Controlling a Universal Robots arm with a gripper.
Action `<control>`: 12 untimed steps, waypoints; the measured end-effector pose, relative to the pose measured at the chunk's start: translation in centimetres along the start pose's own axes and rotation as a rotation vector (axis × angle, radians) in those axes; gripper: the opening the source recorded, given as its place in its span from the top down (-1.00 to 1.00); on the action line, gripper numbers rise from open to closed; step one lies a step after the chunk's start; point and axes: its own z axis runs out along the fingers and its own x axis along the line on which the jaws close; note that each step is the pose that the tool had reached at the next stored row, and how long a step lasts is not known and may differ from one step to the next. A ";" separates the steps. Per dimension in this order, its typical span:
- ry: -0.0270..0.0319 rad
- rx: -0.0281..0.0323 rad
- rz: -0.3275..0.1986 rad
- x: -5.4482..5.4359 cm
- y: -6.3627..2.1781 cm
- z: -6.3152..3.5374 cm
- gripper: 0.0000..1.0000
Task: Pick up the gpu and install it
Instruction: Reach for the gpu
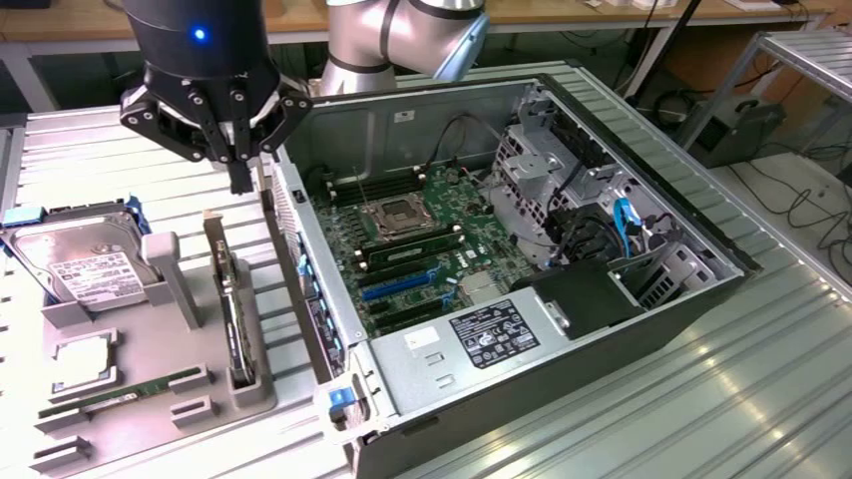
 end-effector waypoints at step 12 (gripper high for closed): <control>0.0000 0.0000 0.000 -0.1 -0.86 0.00 0.79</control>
